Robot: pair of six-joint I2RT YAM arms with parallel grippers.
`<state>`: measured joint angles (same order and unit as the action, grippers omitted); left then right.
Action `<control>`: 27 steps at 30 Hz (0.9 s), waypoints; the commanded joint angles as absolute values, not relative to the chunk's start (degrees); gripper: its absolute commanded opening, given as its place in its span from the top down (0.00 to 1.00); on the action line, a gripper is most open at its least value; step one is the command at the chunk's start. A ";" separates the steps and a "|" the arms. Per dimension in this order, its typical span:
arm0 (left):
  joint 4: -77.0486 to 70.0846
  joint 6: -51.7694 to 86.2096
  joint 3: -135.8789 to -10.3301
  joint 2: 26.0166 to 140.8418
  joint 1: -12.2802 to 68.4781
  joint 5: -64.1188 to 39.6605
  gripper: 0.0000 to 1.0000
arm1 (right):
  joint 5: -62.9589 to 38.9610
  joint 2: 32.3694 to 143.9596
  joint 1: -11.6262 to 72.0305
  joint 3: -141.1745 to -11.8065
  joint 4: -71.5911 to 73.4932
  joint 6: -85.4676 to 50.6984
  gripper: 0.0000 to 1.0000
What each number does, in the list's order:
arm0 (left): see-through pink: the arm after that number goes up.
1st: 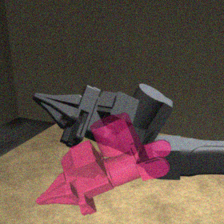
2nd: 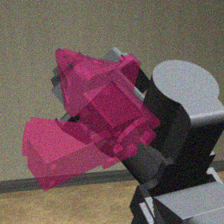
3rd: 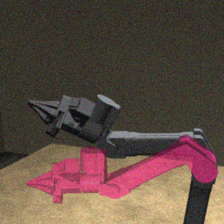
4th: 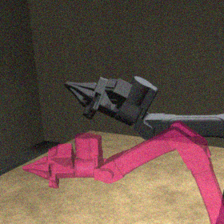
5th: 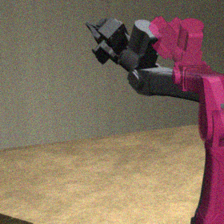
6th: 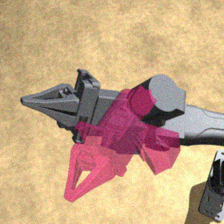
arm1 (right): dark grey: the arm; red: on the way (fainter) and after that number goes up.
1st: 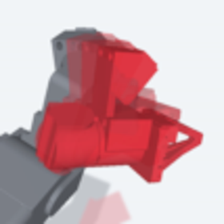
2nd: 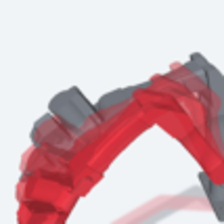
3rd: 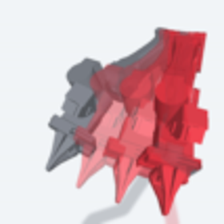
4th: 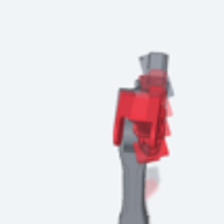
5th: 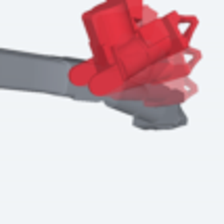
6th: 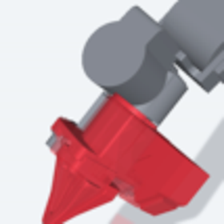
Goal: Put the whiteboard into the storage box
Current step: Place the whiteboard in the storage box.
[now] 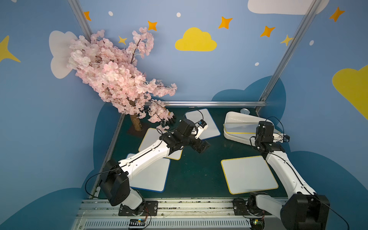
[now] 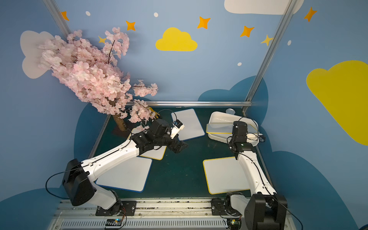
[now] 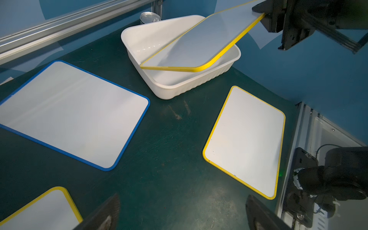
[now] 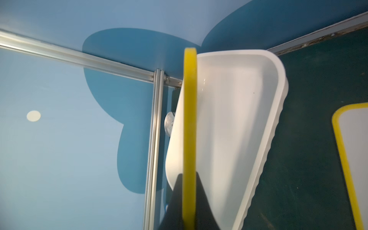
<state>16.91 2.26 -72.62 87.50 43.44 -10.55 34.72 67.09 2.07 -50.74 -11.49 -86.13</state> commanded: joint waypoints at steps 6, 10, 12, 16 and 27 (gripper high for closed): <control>15.03 1.91 -72.35 87.09 43.23 -10.72 0.00 | 45.30 71.28 1.96 -55.80 -13.73 -102.39 1.00; 14.79 2.50 -72.41 87.44 43.24 -11.35 0.00 | 45.06 74.83 1.61 -57.33 -14.67 -106.16 1.00; 14.58 3.05 -72.51 87.88 43.07 -11.75 0.00 | 44.40 76.39 1.56 -57.82 -14.27 -106.84 1.00; 14.44 3.78 -72.60 88.50 42.61 -12.39 0.00 | 43.94 79.40 1.43 -59.21 -13.54 -107.53 1.00; 14.07 5.20 -72.60 89.45 41.43 -12.96 0.00 | 40.85 87.80 0.24 -60.49 -8.65 -107.68 1.00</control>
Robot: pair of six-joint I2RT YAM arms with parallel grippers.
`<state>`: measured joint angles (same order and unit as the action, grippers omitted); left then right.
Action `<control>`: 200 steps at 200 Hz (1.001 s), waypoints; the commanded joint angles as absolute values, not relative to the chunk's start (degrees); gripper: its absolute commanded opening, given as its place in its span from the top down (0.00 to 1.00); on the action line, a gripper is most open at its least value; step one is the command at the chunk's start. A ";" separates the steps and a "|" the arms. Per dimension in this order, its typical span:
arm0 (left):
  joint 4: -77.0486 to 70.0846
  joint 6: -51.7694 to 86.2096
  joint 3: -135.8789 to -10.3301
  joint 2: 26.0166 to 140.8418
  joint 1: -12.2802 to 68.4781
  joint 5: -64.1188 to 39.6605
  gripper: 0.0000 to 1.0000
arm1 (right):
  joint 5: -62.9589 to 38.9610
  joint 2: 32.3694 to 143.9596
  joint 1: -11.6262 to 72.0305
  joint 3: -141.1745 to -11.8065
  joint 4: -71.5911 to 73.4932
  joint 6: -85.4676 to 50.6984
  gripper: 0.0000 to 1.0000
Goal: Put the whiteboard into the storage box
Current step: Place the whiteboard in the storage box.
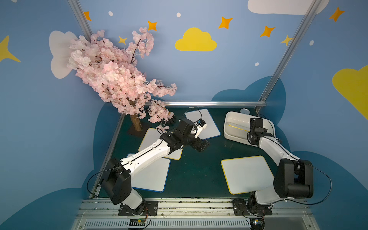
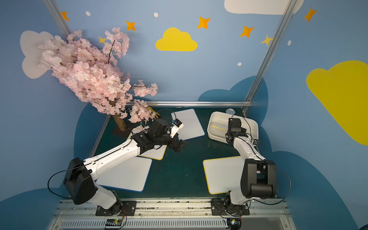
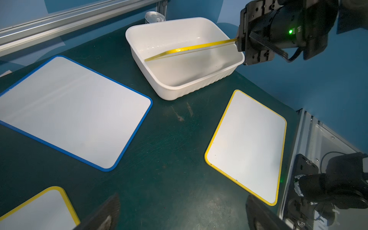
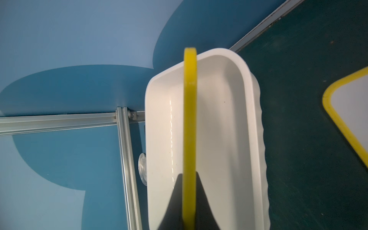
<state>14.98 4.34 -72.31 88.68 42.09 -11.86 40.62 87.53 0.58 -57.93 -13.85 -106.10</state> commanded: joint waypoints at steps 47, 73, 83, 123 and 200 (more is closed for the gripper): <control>12.92 7.94 -72.60 89.87 39.21 -16.99 0.00 | 38.09 92.71 -0.81 -62.66 -5.94 -105.27 1.00; 12.92 8.33 -72.60 89.82 38.38 -16.87 0.00 | 36.46 95.09 -1.34 -63.83 -5.87 -104.79 1.00; 12.91 8.43 -72.58 89.87 38.16 -16.96 0.00 | 35.69 95.93 -1.68 -64.47 -5.97 -104.21 1.00; 13.01 9.36 -73.02 90.09 37.05 -17.88 0.00 | 30.11 98.30 -3.57 -66.68 -6.24 -101.35 0.86; 14.13 9.27 -73.56 89.47 36.12 -16.90 0.00 | 12.15 102.52 -8.02 -73.64 -14.29 -95.31 0.53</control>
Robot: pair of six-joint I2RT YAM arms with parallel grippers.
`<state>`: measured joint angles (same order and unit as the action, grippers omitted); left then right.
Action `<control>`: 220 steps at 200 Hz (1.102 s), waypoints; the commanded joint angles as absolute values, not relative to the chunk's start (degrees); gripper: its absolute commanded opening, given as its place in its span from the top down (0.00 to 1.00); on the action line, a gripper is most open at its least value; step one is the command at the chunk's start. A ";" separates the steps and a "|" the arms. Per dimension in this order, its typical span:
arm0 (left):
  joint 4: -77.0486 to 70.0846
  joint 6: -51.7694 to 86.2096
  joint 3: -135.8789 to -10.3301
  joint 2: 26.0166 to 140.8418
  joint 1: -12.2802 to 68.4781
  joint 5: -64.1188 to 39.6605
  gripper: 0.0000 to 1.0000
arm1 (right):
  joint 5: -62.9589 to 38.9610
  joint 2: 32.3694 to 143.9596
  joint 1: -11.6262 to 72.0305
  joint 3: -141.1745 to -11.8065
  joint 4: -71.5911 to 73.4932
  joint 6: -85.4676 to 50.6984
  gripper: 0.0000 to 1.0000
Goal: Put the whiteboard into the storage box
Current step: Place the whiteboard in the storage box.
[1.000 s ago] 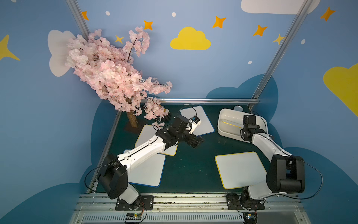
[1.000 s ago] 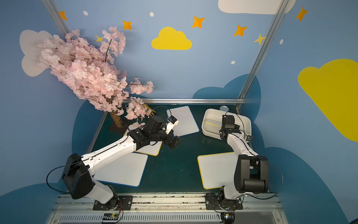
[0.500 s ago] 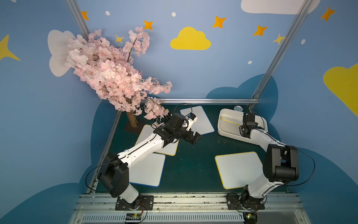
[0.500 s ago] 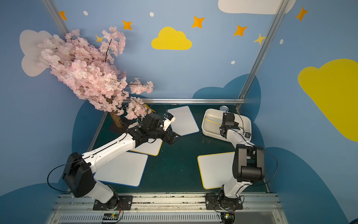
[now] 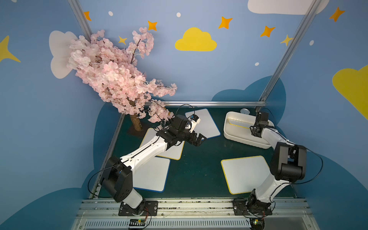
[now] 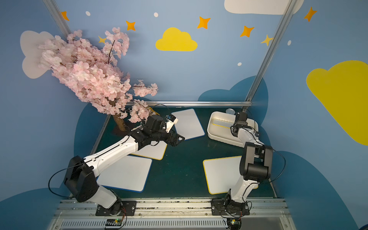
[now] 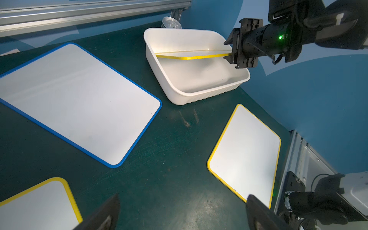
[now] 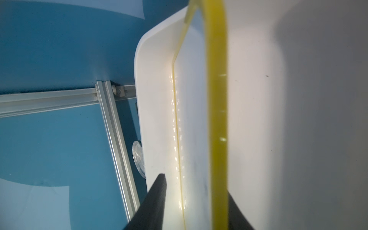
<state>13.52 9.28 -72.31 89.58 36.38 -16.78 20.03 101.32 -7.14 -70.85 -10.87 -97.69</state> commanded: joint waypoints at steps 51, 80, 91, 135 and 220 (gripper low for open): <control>15.51 8.36 -73.65 89.10 35.97 -14.97 0.00 | 5.54 104.17 -8.54 -76.47 -19.72 -93.63 0.32; 16.97 8.03 -74.44 90.02 35.94 -13.77 0.00 | 1.56 105.37 -8.87 -77.77 -21.27 -92.76 0.27; 17.41 8.00 -74.70 90.48 35.99 -13.84 0.00 | 0.44 105.81 -8.94 -79.00 -23.09 -91.97 0.24; 19.22 7.82 -75.80 91.63 35.98 -11.65 0.00 | -3.34 107.91 -9.23 -85.18 -32.55 -90.25 0.14; 23.20 9.08 -78.57 94.99 35.23 -9.93 0.00 | -9.05 111.86 -10.03 -92.62 -45.36 -87.41 0.12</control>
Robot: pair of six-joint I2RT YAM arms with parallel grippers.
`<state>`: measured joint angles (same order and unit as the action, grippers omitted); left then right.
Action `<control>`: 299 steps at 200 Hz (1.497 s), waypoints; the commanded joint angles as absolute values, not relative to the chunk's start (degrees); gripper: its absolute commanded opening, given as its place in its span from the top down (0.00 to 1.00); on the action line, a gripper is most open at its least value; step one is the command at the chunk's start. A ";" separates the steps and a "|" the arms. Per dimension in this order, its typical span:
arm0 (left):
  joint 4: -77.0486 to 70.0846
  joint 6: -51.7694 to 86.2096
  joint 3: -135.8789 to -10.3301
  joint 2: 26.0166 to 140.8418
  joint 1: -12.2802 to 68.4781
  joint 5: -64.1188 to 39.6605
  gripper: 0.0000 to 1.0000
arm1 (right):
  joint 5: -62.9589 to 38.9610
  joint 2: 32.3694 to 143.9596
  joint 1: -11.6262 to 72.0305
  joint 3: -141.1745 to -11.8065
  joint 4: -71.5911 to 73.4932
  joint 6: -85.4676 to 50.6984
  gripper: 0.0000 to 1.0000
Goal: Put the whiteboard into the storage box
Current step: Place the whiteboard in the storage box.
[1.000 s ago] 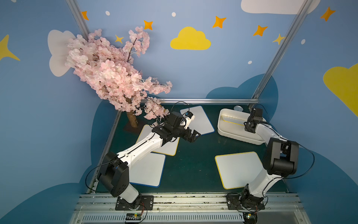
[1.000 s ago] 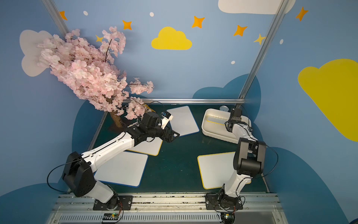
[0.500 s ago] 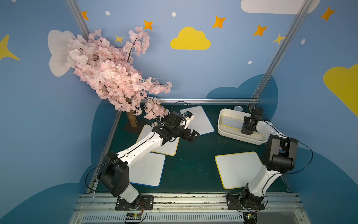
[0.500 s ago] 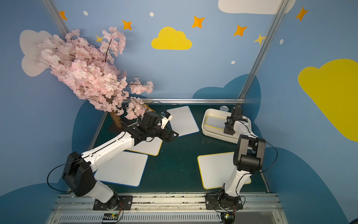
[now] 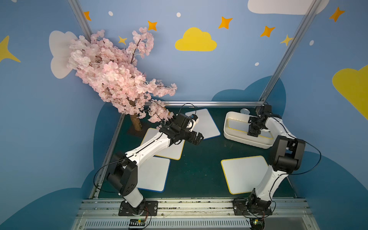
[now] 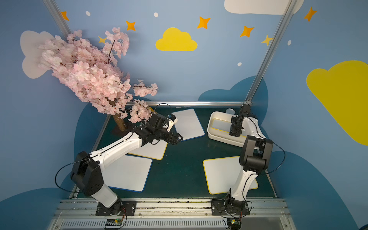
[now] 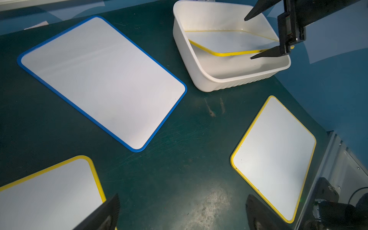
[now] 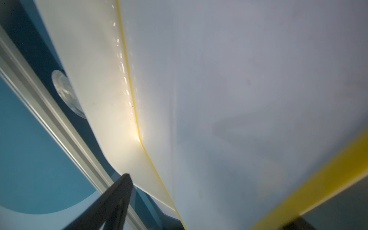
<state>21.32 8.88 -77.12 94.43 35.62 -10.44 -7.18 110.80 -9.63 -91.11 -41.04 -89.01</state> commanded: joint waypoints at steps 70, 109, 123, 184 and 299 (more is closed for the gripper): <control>25.04 9.64 -79.48 96.45 35.03 -8.12 0.00 | -10.37 112.85 -10.55 -94.89 -49.62 -84.53 0.12; 29.13 11.86 -82.53 99.33 34.58 -6.78 0.00 | -8.63 113.07 -9.76 -98.14 -54.84 -76.76 0.11; 30.20 12.41 -83.23 100.22 34.67 -6.38 0.00 | -6.87 111.68 -9.05 -98.10 -55.18 -71.87 0.11; 34.52 15.13 -86.61 102.99 34.38 -5.67 0.00 | 5.76 90.62 1.03 -78.67 -45.94 -55.40 0.11; 36.56 21.24 -88.16 102.53 28.98 -9.58 0.00 | 10.21 71.98 29.38 -45.99 -35.69 -51.55 0.12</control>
<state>34.96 20.03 -86.67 102.80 30.28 -8.29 12.51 72.71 27.09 -50.37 -39.97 -51.53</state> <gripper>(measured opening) 0.997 0.884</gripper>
